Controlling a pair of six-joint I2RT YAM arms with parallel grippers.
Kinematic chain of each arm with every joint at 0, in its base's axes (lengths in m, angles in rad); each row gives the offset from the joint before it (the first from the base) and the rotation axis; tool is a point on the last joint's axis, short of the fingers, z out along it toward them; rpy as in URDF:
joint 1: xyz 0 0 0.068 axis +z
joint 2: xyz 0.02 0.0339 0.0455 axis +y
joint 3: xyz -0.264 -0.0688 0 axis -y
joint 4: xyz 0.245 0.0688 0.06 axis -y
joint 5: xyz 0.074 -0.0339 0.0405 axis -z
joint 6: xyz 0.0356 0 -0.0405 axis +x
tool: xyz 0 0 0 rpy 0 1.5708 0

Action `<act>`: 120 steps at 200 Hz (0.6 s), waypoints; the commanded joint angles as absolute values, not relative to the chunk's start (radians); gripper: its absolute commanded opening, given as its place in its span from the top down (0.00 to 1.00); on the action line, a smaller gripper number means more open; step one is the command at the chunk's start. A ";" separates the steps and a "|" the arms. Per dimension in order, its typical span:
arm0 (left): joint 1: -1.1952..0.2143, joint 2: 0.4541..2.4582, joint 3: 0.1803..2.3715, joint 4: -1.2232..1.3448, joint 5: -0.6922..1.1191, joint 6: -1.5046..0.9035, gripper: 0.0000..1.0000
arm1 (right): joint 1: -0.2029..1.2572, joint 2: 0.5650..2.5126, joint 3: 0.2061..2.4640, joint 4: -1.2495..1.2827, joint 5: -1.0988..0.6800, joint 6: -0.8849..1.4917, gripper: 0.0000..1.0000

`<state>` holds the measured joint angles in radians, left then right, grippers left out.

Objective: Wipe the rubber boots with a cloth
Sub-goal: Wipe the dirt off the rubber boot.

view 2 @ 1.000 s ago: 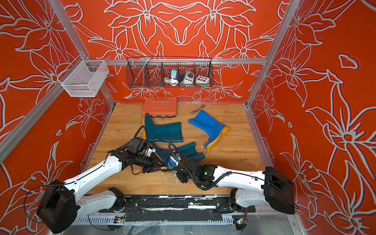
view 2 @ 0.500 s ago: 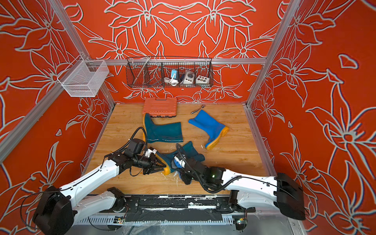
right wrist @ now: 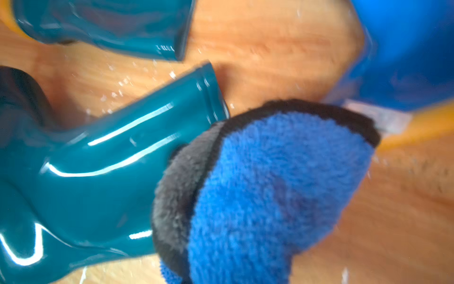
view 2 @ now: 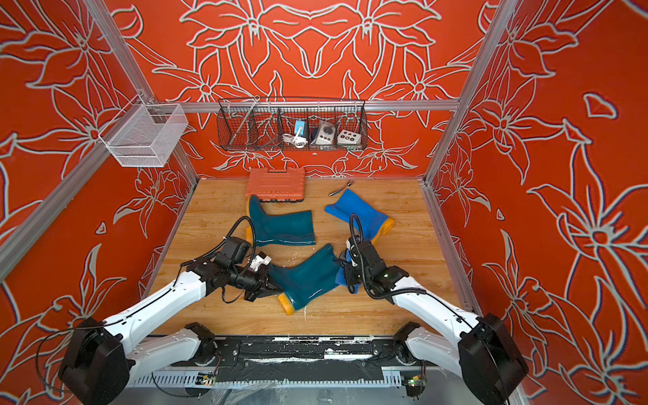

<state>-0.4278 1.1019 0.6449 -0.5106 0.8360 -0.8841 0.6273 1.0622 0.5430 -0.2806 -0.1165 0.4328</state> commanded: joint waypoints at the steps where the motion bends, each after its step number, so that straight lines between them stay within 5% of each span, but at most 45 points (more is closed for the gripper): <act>1: -0.420 1.131 0.681 -0.644 0.745 -0.762 1.00 | 0.642 1.027 0.565 -0.317 -0.246 0.484 1.00; 22: -0.422 1.111 0.733 -0.755 0.552 -0.713 0.98 | 0.669 1.057 0.618 -0.305 -0.265 0.496 1.00; 48: -0.508 0.999 0.691 -0.731 0.314 -0.816 0.45 | 0.689 1.141 0.721 -0.375 -0.244 0.414 1.00; 72: -0.631 0.969 0.609 -0.518 0.226 -0.975 0.24 | 0.698 1.281 0.813 -0.344 -0.315 0.465 1.00; 88: -0.675 1.058 0.644 -0.539 0.135 -0.948 0.18 | 0.736 1.374 0.890 -0.352 -0.329 0.412 1.00; 120: -0.680 1.259 0.634 -0.380 0.230 -0.958 0.20 | 0.736 1.533 0.979 -0.422 -0.349 0.366 1.00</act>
